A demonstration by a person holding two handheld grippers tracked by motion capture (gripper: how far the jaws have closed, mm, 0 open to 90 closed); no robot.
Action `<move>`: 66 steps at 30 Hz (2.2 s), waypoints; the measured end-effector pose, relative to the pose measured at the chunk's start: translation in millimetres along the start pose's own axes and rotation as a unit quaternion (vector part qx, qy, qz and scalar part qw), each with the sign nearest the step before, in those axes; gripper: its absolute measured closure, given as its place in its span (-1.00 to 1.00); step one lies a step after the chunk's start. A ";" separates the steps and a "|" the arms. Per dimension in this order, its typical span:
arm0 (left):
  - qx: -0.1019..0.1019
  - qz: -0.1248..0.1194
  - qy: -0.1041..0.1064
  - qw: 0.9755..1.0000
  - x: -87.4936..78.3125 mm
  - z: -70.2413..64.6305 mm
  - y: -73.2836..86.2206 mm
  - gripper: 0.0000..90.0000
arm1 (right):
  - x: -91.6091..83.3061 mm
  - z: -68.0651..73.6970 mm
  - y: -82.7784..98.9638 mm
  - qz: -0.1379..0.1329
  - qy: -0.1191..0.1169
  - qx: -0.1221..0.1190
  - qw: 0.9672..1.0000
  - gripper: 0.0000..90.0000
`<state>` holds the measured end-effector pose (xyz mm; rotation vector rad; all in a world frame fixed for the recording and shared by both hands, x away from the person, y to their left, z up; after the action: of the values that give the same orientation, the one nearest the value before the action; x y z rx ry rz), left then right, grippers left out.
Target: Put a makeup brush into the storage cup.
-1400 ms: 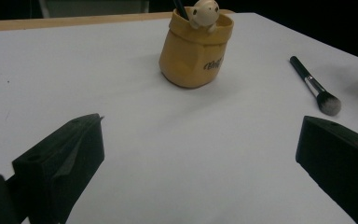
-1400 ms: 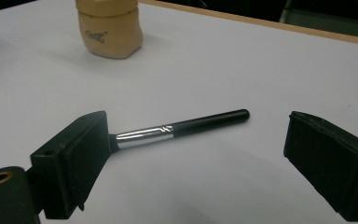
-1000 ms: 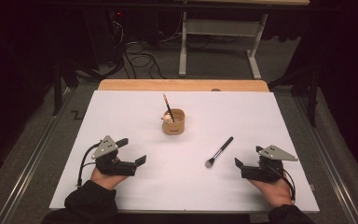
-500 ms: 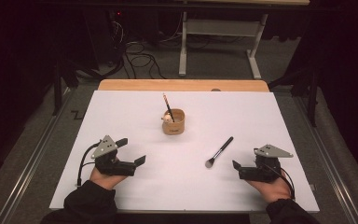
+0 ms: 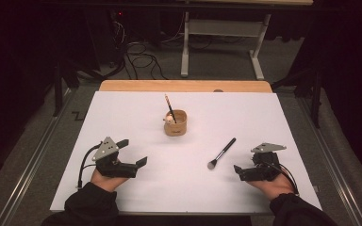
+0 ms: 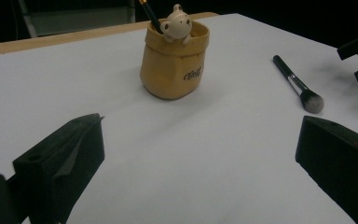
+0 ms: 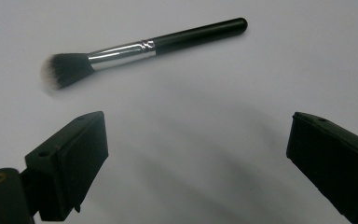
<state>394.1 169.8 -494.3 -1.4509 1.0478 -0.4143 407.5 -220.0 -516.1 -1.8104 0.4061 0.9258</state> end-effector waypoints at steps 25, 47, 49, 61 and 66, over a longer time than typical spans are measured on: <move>-0.007 -0.001 -0.007 1.000 -10.3 -0.2 4.0 -0.97 | -2.3 7.0 3.0 0.118 -0.018 -0.043 0.992 -0.81; 0.004 0.011 -0.011 1.000 -7.3 -2.7 5.8 -0.98 | 5.9 22.7 -23.4 0.165 -0.029 -0.071 0.983 -0.78; 0.002 0.011 -0.012 1.000 -7.1 -2.0 6.5 -0.98 | 5.6 24.2 -29.2 0.167 -0.028 -0.064 0.983 -0.81; 0.010 0.016 0.000 1.000 -1.5 -5.2 5.7 -0.98 | 23.5 31.6 -55.4 0.176 -0.022 -0.026 0.984 -0.92; 0.011 0.015 0.002 1.000 -1.3 -5.7 5.4 -0.98 | 33.9 37.3 -60.0 0.187 -0.020 -0.020 0.982 -0.92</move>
<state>387.0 168.2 -497.7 -1.4131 1.0635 -0.4060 452.9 -156.4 -510.4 -1.7800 0.7240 1.2331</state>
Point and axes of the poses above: each handheld gripper's, and its own axes: x roughly forward along the jaws, y roughly out of its underside, z roughly to its left, the point moved 8 cm from there along x, roughly forward along the jaws, and after that the axes turned 12 degrees about y, right-handed, at the moved point
